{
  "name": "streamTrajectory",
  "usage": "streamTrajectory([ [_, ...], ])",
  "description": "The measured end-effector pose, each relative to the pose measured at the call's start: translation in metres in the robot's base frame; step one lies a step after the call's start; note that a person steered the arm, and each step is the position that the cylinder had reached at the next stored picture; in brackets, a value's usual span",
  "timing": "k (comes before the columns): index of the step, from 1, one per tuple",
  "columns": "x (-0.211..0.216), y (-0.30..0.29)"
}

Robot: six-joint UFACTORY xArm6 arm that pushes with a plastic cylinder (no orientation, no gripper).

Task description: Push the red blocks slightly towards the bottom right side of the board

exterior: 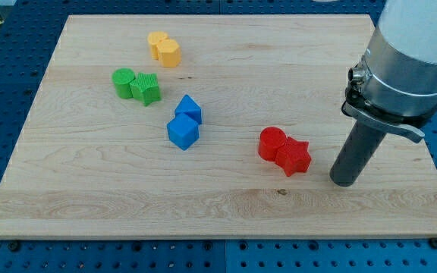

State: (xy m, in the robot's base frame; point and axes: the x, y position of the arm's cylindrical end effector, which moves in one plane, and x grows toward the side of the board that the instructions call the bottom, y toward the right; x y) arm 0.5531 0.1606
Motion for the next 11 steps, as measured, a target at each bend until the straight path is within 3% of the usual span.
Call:
streamTrajectory([
  [1,0.001,0.000],
  [3,0.028,-0.073],
  [5,-0.003,-0.137],
  [7,-0.054,-0.128],
  [11,-0.058,-0.079],
])
